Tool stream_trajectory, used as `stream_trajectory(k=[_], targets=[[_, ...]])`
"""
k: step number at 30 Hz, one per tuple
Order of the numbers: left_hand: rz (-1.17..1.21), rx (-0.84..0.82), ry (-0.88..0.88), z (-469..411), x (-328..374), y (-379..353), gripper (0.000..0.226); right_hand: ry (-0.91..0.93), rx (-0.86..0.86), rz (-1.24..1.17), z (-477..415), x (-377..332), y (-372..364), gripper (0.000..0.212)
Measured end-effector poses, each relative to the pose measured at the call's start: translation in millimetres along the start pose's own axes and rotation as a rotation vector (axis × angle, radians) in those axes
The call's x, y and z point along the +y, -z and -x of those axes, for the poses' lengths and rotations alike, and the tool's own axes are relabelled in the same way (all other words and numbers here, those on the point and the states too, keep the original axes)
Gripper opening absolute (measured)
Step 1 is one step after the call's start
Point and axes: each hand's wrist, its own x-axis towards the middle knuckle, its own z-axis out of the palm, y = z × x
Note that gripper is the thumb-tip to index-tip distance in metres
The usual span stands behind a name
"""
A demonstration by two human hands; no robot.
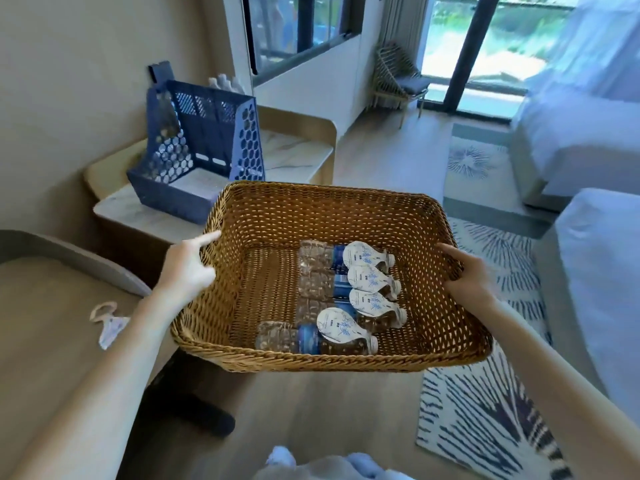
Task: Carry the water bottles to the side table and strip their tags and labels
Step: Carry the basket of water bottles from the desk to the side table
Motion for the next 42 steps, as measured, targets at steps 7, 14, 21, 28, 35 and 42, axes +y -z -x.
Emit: stream_trajectory(k=[7,14,21,28,35,42], targets=[[0.037,-0.147,-0.164,-76.0,73.9,-79.2,0.077,-0.154,0.165,0.008,-6.1,62.2,49.5,0.077],[0.058,-0.303,-0.417,-156.2,158.2,-163.9,0.073,-0.37,0.371,0.017,0.9,114.4,76.8,0.078],[0.095,-0.535,-0.667,-216.0,259.4,-242.7,0.07,-0.624,0.574,0.047,26.9,139.6,86.3,0.072],[0.143,-0.747,-0.891,-233.1,356.3,-318.5,0.071,-0.852,0.866,0.024,74.4,138.5,84.1,0.073],[0.182,-0.936,-1.117,-198.8,427.8,-380.8,0.07,-1.081,1.051,0.077,132.3,118.4,74.1,0.079],[0.167,-1.033,-1.345,-114.6,475.6,-401.6,0.066,-1.322,1.205,0.061,205.5,93.7,51.4,0.08]])
